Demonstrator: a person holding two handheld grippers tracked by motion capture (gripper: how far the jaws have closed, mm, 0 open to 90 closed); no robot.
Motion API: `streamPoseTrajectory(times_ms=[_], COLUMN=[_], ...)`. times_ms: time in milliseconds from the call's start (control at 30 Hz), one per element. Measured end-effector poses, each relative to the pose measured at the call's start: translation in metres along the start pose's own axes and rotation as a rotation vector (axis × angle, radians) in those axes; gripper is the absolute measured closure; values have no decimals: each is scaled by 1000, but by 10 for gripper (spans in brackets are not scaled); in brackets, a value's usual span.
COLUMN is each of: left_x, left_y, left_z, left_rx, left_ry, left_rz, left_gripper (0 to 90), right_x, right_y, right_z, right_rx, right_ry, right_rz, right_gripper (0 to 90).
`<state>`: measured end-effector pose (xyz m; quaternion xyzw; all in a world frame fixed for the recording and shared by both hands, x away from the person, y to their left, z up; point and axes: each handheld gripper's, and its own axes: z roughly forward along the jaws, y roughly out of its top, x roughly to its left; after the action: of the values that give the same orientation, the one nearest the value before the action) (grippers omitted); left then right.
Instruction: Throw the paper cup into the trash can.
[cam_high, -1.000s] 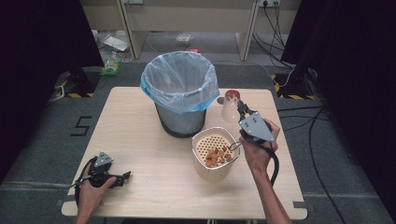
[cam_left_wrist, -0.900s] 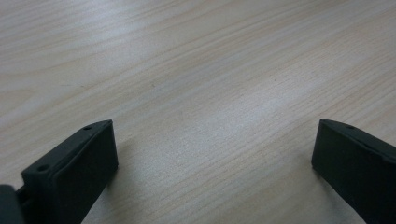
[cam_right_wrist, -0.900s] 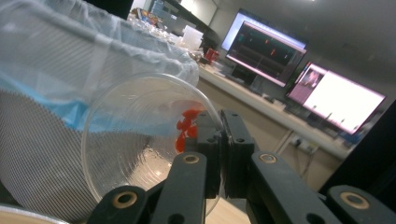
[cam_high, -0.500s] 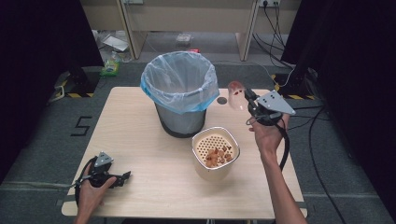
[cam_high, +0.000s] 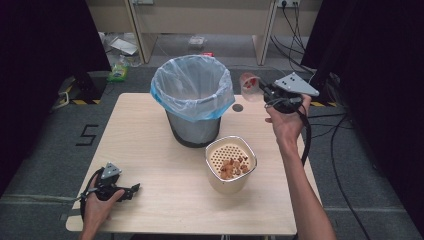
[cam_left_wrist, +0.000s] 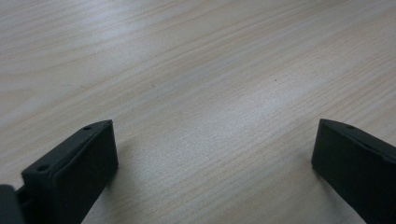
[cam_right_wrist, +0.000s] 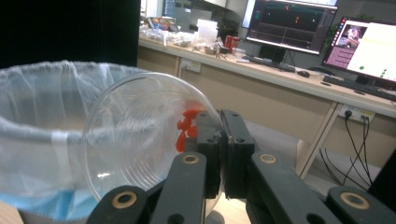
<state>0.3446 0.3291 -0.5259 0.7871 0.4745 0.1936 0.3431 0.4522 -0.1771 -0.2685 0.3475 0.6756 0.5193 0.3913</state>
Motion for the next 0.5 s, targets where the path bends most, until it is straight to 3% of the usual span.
streamPoseTrajectory(times_ms=[367, 500], left_x=[0, 0], left_y=[0, 0], left_z=[0, 0], left_rx=[-1, -1], left_ry=[0, 0], left_rz=[0, 0], left_gripper=[0, 0], right_x=[3, 8], right_y=[36, 48], right_z=[17, 26], right_rx=[1, 3], right_ry=[20, 47], right_rz=[-8, -24], right_gripper=[875, 875])
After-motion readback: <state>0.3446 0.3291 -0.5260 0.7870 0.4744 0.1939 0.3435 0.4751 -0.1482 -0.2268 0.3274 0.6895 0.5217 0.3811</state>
